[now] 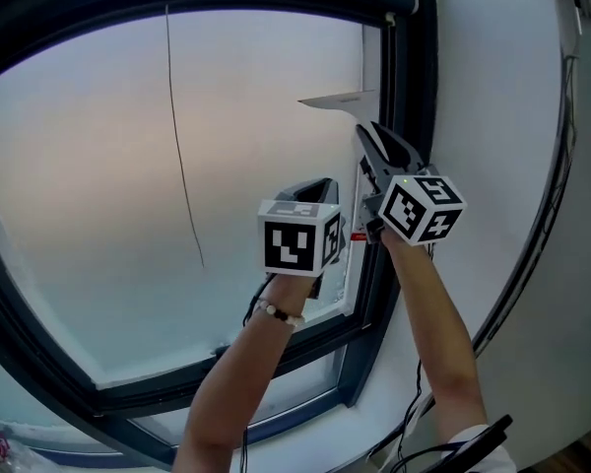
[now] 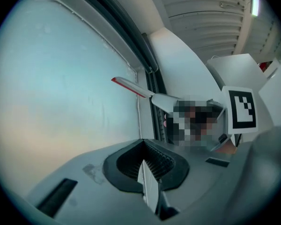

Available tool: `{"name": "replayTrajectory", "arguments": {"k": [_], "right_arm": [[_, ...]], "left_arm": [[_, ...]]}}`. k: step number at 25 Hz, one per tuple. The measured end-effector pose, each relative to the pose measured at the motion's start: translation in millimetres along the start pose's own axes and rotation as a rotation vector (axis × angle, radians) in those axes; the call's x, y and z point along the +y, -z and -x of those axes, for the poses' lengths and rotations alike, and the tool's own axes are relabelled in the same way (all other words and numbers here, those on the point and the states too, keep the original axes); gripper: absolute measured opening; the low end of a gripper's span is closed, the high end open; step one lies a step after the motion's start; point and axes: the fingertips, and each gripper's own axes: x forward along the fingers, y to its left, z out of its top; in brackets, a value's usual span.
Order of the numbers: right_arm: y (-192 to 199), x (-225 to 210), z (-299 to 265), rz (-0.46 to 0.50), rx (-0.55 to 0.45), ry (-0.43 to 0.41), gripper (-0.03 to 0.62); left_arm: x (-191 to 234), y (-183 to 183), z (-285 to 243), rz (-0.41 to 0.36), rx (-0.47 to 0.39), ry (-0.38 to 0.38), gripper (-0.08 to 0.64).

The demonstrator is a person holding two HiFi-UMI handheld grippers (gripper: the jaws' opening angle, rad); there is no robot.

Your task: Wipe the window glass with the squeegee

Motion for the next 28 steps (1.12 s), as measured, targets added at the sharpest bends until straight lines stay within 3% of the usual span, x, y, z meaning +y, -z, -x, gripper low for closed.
{"name": "replayTrajectory", "arguments": {"k": [7,16,21,28], "right_arm": [[-57.9,-18.3,-50.6,-0.055,-0.05,-0.012,0.092],[-86.8,-28.5,-91.2,-0.092,-0.058,0.028,0.092],[-78.0,-24.9,-86.8,-0.12,-0.044,0.025,0.092],[-32.3,-17.2,-55.2,-0.133,-0.006,0.016,0.092]], "left_arm": [[8.0,-57.6,1.0,-0.024,-0.066,-0.015,0.0],[16.8,-54.7,3.6,-0.008,-0.056,-0.023,0.0],[17.7,-37.2,9.1,0.01,-0.038,-0.023,0.0],[3.8,-2.0,23.3,0.028,-0.009,0.001,0.0]]}}
